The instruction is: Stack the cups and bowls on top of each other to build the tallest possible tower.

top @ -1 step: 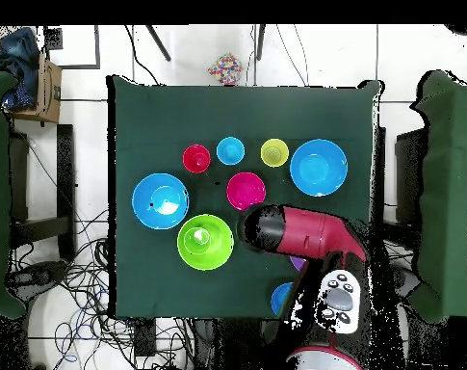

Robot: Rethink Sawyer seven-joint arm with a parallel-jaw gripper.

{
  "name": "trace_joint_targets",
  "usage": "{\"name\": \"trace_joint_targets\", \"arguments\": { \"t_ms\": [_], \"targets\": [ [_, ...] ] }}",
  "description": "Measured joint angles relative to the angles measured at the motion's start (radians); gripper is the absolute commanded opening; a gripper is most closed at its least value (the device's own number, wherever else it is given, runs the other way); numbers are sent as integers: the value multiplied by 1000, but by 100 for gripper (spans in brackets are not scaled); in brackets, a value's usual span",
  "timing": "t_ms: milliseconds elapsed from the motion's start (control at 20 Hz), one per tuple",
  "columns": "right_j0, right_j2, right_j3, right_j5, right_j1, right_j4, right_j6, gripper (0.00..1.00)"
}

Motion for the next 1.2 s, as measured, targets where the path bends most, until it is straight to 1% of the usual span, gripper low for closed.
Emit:
{"name": "trace_joint_targets", "arguments": {
  "t_ms": [300, 750, 1200],
  "targets": [
    [22, -10, -6, 35, -2, 0, 0, 100],
    [17, -10, -22, 98, -11, 0, 0, 100],
    [12, -8, -54, 106, -2, 0, 0, 100]
  ]
}}
